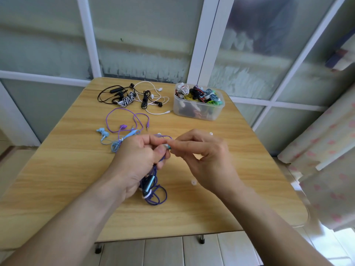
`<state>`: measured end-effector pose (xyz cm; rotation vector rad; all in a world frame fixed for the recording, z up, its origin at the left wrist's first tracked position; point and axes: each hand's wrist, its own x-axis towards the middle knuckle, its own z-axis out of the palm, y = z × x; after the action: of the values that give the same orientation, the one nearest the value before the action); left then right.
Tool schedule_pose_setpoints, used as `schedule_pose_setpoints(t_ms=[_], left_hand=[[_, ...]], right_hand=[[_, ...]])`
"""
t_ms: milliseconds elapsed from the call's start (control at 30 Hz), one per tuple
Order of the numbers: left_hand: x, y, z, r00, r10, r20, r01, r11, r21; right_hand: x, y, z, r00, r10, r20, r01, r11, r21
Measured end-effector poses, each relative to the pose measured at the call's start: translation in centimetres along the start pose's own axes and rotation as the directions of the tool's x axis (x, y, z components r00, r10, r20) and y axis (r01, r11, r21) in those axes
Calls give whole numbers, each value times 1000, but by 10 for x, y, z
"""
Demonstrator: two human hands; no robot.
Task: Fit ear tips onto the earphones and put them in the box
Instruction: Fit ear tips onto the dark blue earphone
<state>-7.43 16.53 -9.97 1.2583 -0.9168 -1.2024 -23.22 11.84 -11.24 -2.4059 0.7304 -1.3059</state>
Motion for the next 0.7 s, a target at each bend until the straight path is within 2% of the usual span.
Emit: schedule_pose_setpoints(t_ms=[67,167,200,267,333,400,467,633,700], left_hand=[[0,0,3,1000,2,1,-2,1000,-15],[1,-2,3,999,28,-24,-28,1000,15],[1,-3,3,999,40,-33,-39,999,32],[3,-5,2,997,63,-45,-60,996,63],[4,-6,2,996,77,-41,-73,992,101],[5,-7,2,996,83,-24,-79,988,135],[6,-7,3,997,71,-12,-69,986,149],[7,-3,7,1000,-10,6,10,1000,12],[7,-3,7,1000,6,8,-6,999,36]], right_hand=[[1,-1,-3,997,73,17,-74,997,20],[4,6,-17,946,324,-29,-320,943,92],[5,14,-23,912,402,-85,-398,916,60],[10,38,-37,839,516,-170,-539,831,-140],[11,62,-46,767,617,-177,-637,701,-320],[9,81,-49,720,684,-116,-666,634,-393],[8,93,-48,707,706,-37,-642,620,-451],[11,104,-48,733,680,-5,-597,641,-481],[12,106,-48,745,667,-13,-590,649,-481]])
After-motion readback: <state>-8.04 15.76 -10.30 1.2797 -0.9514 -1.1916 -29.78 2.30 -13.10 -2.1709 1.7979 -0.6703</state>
